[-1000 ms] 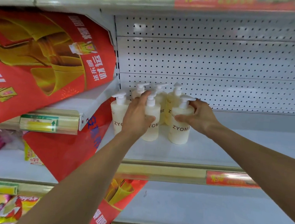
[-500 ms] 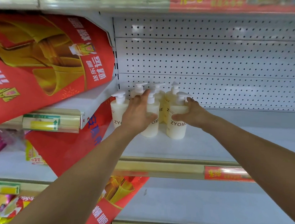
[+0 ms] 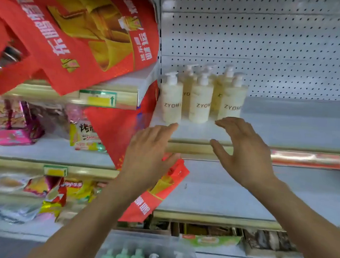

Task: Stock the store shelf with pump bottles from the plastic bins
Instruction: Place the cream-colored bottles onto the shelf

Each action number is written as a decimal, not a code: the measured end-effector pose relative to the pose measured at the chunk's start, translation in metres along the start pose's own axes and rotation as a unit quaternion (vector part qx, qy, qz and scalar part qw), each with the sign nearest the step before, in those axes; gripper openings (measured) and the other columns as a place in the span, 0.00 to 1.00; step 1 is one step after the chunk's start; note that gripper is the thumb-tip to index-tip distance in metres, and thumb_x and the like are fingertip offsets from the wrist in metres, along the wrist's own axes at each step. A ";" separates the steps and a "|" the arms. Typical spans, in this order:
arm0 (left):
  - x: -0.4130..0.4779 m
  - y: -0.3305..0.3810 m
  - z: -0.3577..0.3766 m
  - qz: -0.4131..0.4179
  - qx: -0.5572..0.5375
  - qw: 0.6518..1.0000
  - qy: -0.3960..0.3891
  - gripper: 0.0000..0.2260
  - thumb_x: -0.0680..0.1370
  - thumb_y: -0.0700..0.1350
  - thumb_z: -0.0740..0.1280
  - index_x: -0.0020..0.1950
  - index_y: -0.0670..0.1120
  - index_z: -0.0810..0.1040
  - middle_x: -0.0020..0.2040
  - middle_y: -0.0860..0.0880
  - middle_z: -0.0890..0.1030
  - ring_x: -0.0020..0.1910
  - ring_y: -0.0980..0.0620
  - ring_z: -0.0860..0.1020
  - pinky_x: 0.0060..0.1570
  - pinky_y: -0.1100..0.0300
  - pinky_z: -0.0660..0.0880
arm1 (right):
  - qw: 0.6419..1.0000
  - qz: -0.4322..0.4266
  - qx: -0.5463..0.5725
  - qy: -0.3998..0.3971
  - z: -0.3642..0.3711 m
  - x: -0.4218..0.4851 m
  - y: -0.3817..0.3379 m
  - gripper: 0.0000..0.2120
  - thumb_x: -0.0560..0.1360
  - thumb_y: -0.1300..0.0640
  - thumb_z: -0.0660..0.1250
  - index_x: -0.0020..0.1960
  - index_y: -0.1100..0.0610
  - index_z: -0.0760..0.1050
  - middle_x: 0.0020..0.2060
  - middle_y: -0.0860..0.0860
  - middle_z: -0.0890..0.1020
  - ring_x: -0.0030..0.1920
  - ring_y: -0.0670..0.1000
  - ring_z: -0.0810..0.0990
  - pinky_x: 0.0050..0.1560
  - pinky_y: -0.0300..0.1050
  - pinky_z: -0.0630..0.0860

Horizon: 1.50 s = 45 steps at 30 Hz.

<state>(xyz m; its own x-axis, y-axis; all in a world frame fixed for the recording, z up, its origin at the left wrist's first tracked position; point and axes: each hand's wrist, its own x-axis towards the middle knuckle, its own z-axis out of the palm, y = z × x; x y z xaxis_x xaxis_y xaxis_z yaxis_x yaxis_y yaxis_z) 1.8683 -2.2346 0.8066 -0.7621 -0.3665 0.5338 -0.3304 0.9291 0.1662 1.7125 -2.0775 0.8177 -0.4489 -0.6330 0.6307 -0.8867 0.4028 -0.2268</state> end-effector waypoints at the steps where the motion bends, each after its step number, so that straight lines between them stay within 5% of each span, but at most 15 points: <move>1: -0.019 -0.008 0.000 -0.008 -0.011 1.000 -0.012 0.28 0.72 0.53 0.72 0.71 0.47 0.72 0.59 0.46 0.80 0.58 0.42 0.77 0.57 0.49 0.72 | 1.000 0.006 0.015 -0.008 0.006 -0.015 -0.010 0.18 0.75 0.51 0.68 0.63 0.54 0.75 0.60 0.49 0.77 0.57 0.55 0.77 0.45 0.49 0.76; 10: -0.195 -0.093 0.049 -0.163 -0.097 0.960 -0.206 0.26 0.77 0.52 0.69 0.73 0.47 0.69 0.66 0.46 0.75 0.65 0.43 0.73 0.59 0.48 0.73 | 0.964 0.105 0.091 -0.227 0.113 -0.156 -0.079 0.15 0.75 0.52 0.67 0.62 0.51 0.75 0.60 0.48 0.76 0.59 0.52 0.76 0.42 0.46 0.76; 19: -0.297 -0.096 0.163 -0.298 -0.216 0.845 -0.388 0.24 0.77 0.53 0.68 0.72 0.49 0.68 0.66 0.49 0.75 0.64 0.51 0.75 0.60 0.57 0.71 | 0.799 0.327 0.071 -0.499 0.228 -0.266 -0.057 0.27 0.77 0.50 0.65 0.71 0.60 0.64 0.67 0.58 0.72 0.67 0.57 0.70 0.64 0.48 0.68; 23: -0.311 -0.081 0.221 -0.343 -0.259 0.792 -0.433 0.28 0.77 0.53 0.68 0.74 0.47 0.65 0.70 0.47 0.73 0.67 0.49 0.73 0.64 0.56 0.71 | 0.761 0.398 0.062 -0.508 0.266 -0.285 -0.038 0.28 0.77 0.52 0.63 0.72 0.65 0.60 0.66 0.61 0.72 0.66 0.60 0.71 0.61 0.47 0.70; 26: -0.310 -0.075 0.261 -0.375 -0.257 0.782 -0.426 0.30 0.77 0.53 0.69 0.75 0.45 0.63 0.71 0.45 0.72 0.68 0.47 0.73 0.65 0.54 0.71 | 0.741 0.427 0.071 -0.514 0.293 -0.292 -0.038 0.35 0.79 0.52 0.62 0.76 0.66 0.48 0.71 0.62 0.66 0.70 0.61 0.64 0.59 0.46 0.70; 31: -0.305 -0.070 0.310 -0.422 -0.225 0.751 -0.455 0.28 0.78 0.56 0.66 0.73 0.45 0.63 0.66 0.42 0.76 0.62 0.42 0.77 0.59 0.51 0.76 | 0.763 0.429 -0.016 -0.484 0.315 -0.296 -0.050 0.24 0.76 0.54 0.61 0.67 0.65 0.60 0.65 0.60 0.70 0.67 0.61 0.63 0.62 0.53 0.66; 34: -0.299 -0.068 0.327 -0.413 -0.162 0.771 -0.457 0.25 0.79 0.60 0.61 0.69 0.45 0.68 0.64 0.42 0.76 0.63 0.41 0.75 0.59 0.49 0.75 | 0.783 0.404 -0.041 -0.470 0.318 -0.297 -0.047 0.21 0.76 0.53 0.62 0.64 0.64 0.64 0.62 0.60 0.73 0.65 0.61 0.66 0.60 0.52 0.66; 37: -0.296 -0.066 0.335 -0.408 -0.129 0.776 -0.464 0.21 0.80 0.59 0.60 0.64 0.44 0.71 0.64 0.43 0.76 0.65 0.42 0.72 0.56 0.50 0.72 | 0.761 0.419 0.013 -0.494 0.319 -0.302 -0.043 0.14 0.76 0.55 0.60 0.58 0.61 0.70 0.57 0.59 0.76 0.63 0.61 0.67 0.52 0.49 0.66; 41: -0.303 -0.068 0.336 -0.442 -0.168 0.753 -0.459 0.20 0.79 0.52 0.67 0.66 0.44 0.69 0.61 0.43 0.78 0.59 0.43 0.77 0.58 0.50 0.76 | 0.715 0.463 0.102 -0.513 0.316 -0.314 -0.039 0.09 0.75 0.51 0.62 0.44 0.58 0.70 0.39 0.54 0.75 0.43 0.55 0.76 0.36 0.43 0.67; 45: -0.322 -0.064 0.323 -0.446 -0.304 0.747 -0.388 0.15 0.79 0.47 0.66 0.65 0.47 0.72 0.62 0.45 0.78 0.53 0.49 0.78 0.51 0.55 0.76 | 0.733 0.449 0.138 -0.492 0.304 -0.320 -0.037 0.13 0.76 0.49 0.63 0.37 0.55 0.67 0.34 0.50 0.72 0.31 0.47 0.70 0.28 0.42 0.62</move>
<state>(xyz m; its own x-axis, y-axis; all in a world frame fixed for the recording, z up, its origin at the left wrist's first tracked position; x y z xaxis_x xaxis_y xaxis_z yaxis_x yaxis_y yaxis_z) 1.9551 -2.1917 0.3558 -0.5618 -0.5518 -0.6164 -0.7649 0.0624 0.6412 1.8550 -2.0910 0.3986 -0.6073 -0.4201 -0.6743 -0.1136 0.8859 -0.4497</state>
